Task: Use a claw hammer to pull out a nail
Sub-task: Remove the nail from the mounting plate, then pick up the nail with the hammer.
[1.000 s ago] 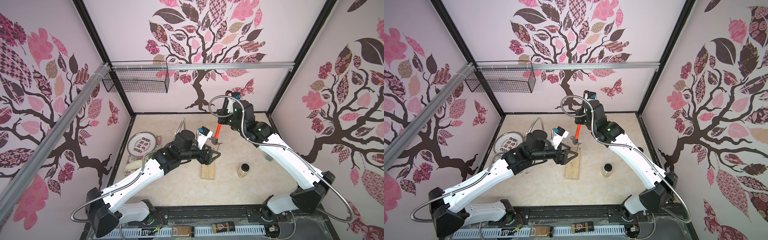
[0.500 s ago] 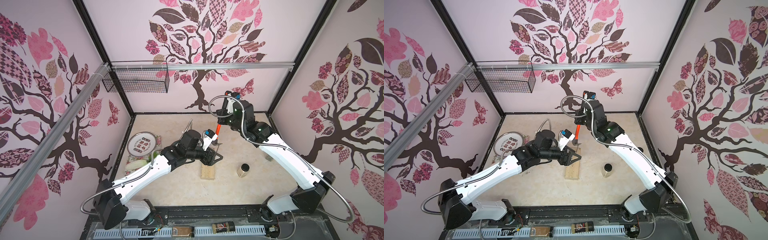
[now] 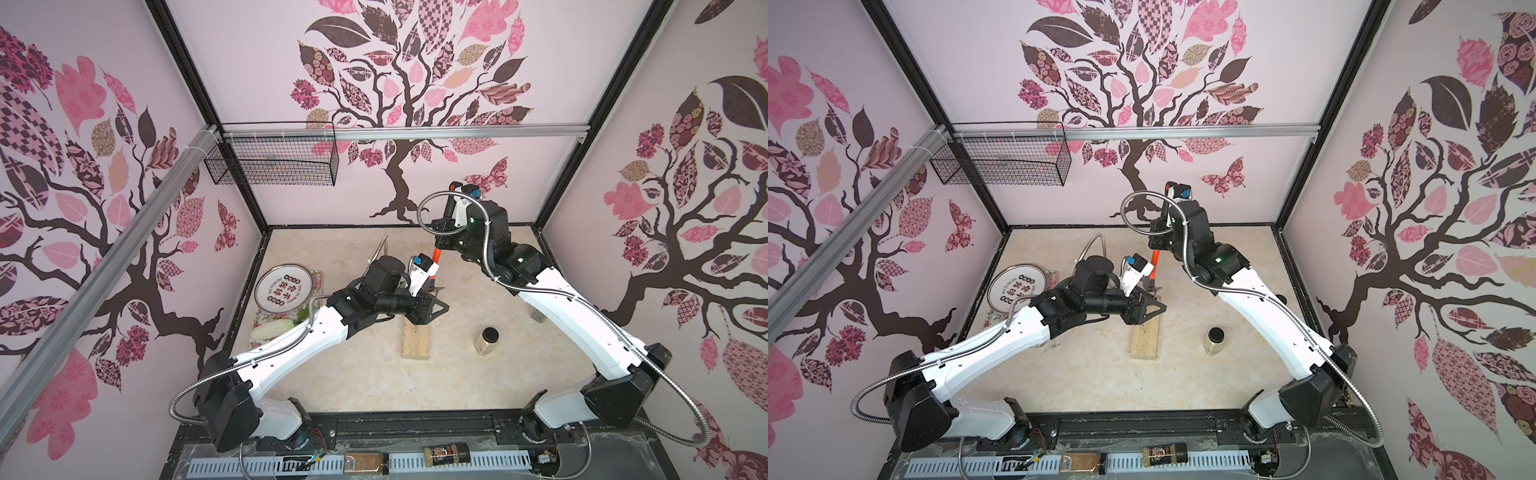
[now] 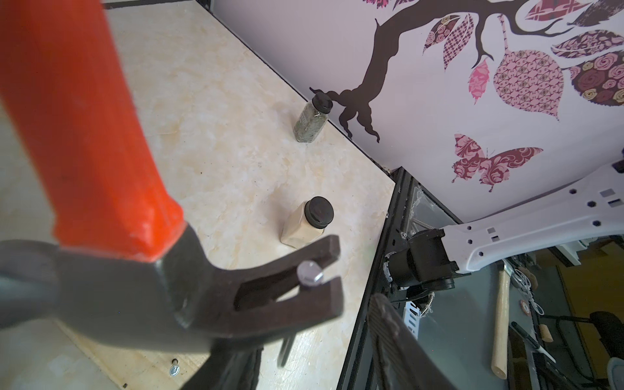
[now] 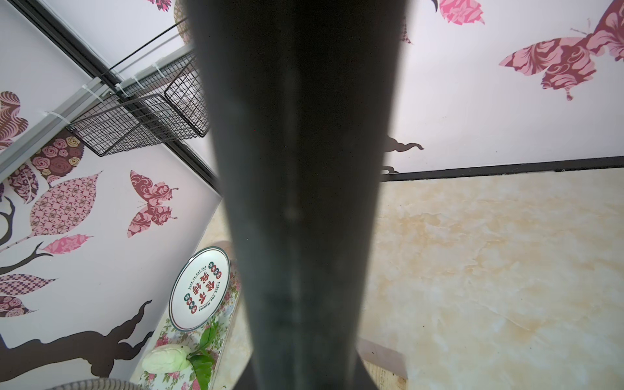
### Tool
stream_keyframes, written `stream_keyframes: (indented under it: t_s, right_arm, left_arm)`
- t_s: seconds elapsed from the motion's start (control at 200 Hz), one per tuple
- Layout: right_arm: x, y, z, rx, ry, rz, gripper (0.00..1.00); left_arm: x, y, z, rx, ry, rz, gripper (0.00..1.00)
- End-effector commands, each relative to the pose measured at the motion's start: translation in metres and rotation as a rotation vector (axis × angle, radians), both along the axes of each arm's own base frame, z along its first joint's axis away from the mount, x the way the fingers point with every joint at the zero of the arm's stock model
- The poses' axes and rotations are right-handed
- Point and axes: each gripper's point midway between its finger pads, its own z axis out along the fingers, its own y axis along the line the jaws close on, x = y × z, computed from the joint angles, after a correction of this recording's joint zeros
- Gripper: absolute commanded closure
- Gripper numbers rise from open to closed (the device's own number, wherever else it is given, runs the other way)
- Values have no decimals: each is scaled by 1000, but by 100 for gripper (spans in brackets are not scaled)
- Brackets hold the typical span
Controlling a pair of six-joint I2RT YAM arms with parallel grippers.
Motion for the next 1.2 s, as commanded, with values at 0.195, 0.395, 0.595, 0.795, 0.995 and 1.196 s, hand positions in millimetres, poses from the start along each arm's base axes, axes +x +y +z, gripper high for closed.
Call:
stream_keyframes:
  t_s: [0.195,0.395,0.595,0.795,0.995,1.196]
  right_arm:
    - [-20,-13,77,140,-159,1,89]
    - [-19,-13,78,138,-162,-5,89]
    - [-18,-13,78,139,-164,-8,89]
    - [-15,-14,75,127,-164,-19,89]
    - [-14,-14,74,125,-166,-25,89]
    - [-6,-18,62,111,-181,-69,90]
  left_arm:
    - [5,-6,36,-76,-61,-7,64]
    - [6,-3,31,-65,-50,11,83]
    - [5,-3,32,-68,-50,8,97]
    - [5,-2,29,-63,-47,13,100]
    - [5,0,31,-69,-52,19,100]
    - [-10,-7,59,-162,-53,-63,100]
